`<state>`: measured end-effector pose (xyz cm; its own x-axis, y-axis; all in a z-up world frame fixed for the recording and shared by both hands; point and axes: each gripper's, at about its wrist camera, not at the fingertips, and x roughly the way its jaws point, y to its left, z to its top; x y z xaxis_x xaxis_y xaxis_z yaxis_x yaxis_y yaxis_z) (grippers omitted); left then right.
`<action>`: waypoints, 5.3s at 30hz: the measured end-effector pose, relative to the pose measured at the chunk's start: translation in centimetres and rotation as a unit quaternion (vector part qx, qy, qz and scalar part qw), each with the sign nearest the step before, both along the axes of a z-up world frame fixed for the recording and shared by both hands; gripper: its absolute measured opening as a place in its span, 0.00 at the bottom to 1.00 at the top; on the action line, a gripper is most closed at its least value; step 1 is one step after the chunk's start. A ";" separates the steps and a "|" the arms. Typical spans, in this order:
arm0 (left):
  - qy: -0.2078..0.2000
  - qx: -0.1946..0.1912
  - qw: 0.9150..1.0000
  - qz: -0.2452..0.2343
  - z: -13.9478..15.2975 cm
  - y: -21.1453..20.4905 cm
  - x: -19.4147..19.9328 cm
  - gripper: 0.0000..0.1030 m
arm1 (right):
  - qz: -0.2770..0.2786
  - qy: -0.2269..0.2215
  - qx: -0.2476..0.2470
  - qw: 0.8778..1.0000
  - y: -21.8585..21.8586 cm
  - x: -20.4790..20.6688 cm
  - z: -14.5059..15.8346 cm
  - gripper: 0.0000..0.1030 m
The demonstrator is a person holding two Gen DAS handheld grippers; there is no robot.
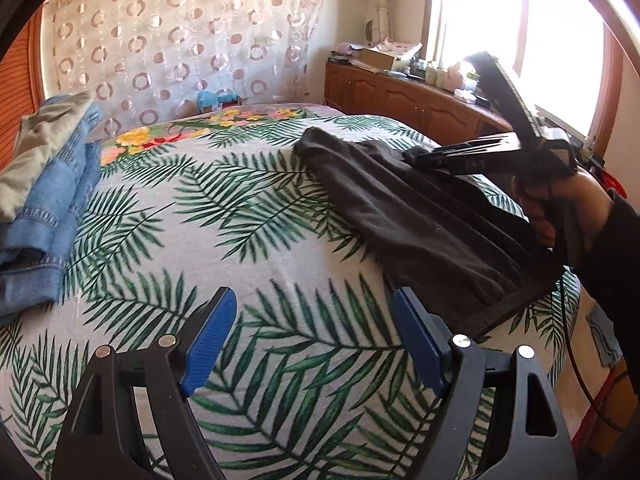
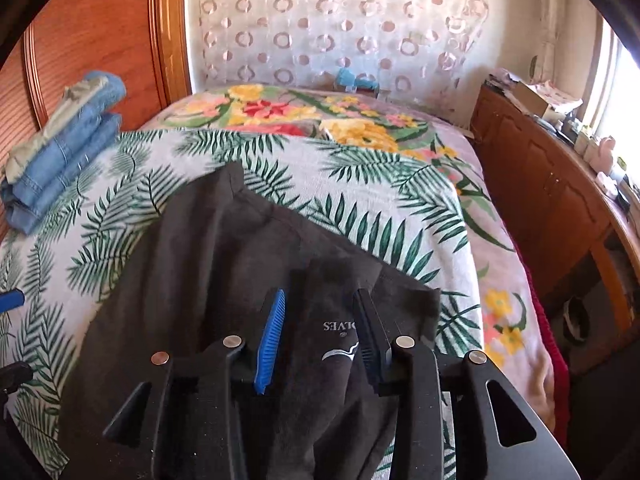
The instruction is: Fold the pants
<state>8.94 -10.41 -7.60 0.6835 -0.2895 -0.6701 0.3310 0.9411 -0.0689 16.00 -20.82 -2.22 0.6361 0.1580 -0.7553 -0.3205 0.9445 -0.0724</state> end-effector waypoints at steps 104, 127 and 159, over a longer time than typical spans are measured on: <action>0.024 0.020 0.999 -0.009 -1.0 -1.4 0.3 0.79 | -0.073 -0.031 0.091 0.993 -7.3 -16.7 0.6 0.40; 0.061 -0.025 0.994 -0.087 -1.2 -5.4 -1.5 0.33 | -0.052 -0.018 0.157 0.986 -7.2 -18.1 -0.4 0.11; 0.073 -0.046 0.993 -0.080 -1.5 -5.2 -1.0 0.43 | -0.060 -0.020 0.161 0.985 -7.4 -18.5 -1.0 0.08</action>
<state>7.90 -15.61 -9.15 0.5215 -0.4510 -0.7244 0.4560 0.8648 -0.2102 -2.50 -28.22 -3.25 0.6931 0.3069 -0.6523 -0.2080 0.9515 0.2266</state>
